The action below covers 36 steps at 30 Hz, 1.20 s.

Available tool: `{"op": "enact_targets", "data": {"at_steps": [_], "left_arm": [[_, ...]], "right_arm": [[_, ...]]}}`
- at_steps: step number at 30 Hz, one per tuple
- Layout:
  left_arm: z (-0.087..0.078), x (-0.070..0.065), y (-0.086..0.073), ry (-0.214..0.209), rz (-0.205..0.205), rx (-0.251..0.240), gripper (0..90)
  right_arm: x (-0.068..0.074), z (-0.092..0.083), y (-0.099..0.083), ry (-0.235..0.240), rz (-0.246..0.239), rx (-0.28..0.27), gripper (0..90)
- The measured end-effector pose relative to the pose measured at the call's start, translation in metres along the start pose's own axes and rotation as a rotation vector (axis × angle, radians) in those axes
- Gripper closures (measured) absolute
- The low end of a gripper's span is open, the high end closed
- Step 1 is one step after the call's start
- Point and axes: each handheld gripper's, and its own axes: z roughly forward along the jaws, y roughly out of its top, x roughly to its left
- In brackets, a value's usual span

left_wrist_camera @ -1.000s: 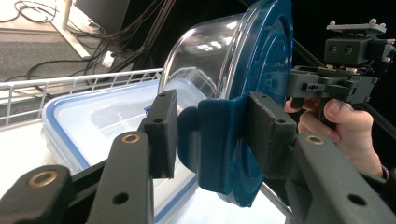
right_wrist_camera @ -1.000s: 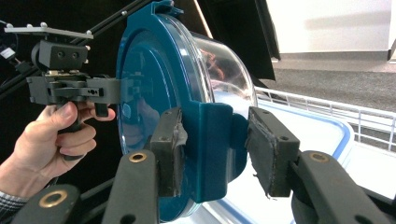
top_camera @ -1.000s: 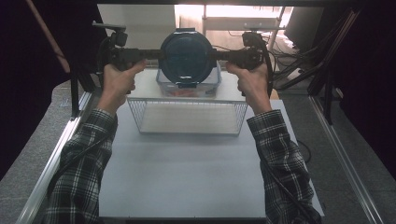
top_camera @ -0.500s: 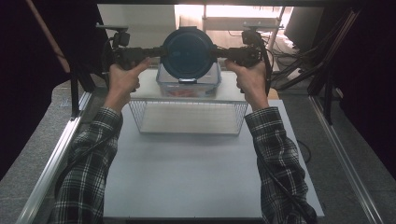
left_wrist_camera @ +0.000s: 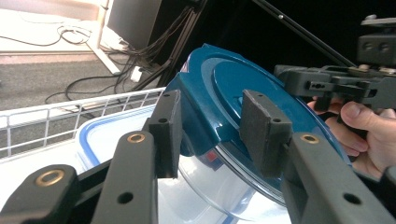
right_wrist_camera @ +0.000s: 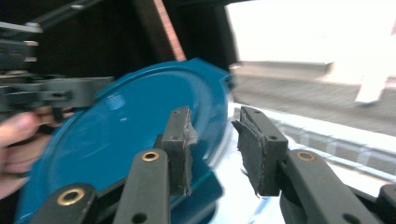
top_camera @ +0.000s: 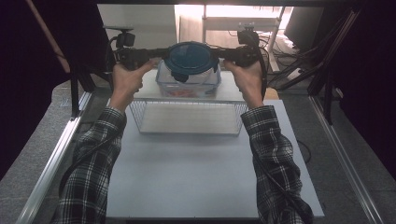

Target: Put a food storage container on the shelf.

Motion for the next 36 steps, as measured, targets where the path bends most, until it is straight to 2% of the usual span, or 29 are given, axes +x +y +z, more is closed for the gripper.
{"op": "enact_targets", "data": {"at_steps": [1,3,8,9,10,11,14,15,17,20,25,29,33,35,36], "left_arm": [[0.000,-0.001,0.000,0.006,0.005,0.000,59.5],[-0.001,-0.003,-0.001,0.019,0.010,-0.001,59.4],[-0.003,-0.008,-0.003,0.032,-0.007,0.001,57.5],[-0.003,-0.008,-0.003,0.032,-0.007,0.001,57.1],[-0.005,-0.010,-0.005,0.038,-0.004,-0.003,57.0],[-0.006,-0.010,-0.006,0.040,-0.003,-0.003,56.8],[-0.007,-0.011,-0.006,0.040,-0.010,-0.004,56.8],[-0.007,-0.011,-0.006,0.038,-0.012,-0.004,56.8],[-0.007,-0.011,-0.007,0.039,-0.009,-0.006,56.9],[-0.008,-0.009,-0.008,0.028,-0.025,-0.015,56.4],[-0.008,-0.009,-0.007,0.037,-0.021,-0.023,56.2],[-0.009,-0.009,-0.007,0.036,-0.012,-0.015,56.3],[-0.010,-0.015,-0.003,0.052,0.044,0.014,54.3],[-0.014,-0.020,-0.002,0.065,0.090,0.012,46.1],[-0.017,-0.022,-0.003,0.053,0.102,0.005,38.0]], "right_arm": [[0.003,-0.003,0.000,-0.006,-0.016,-0.006,67.1],[0.009,-0.011,-0.001,0.029,-0.026,-0.024,72.9],[0.027,-0.031,-0.014,0.063,-0.107,0.021,86.3],[0.027,-0.031,-0.014,0.063,-0.107,0.021,86.3],[0.030,-0.037,-0.021,0.093,-0.120,0.022,88.7],[0.030,-0.039,-0.025,0.113,-0.113,0.039,88.9],[0.032,-0.040,-0.031,0.138,-0.129,0.059,89.0],[0.033,-0.039,-0.033,0.137,-0.132,0.073,89.0],[0.032,-0.031,-0.038,0.102,-0.149,0.112,89.1],[0.026,-0.028,-0.037,0.099,-0.119,0.092,89.1],[0.016,-0.020,-0.031,0.050,-0.086,0.060,89.1],[0.011,-0.014,-0.027,0.031,-0.060,0.044,89.1],[0.011,-0.013,-0.028,0.024,-0.058,0.042,88.8],[0.011,-0.015,-0.031,0.043,-0.079,0.037,84.3],[0.011,-0.015,-0.032,0.044,-0.097,0.034,80.6]]}}
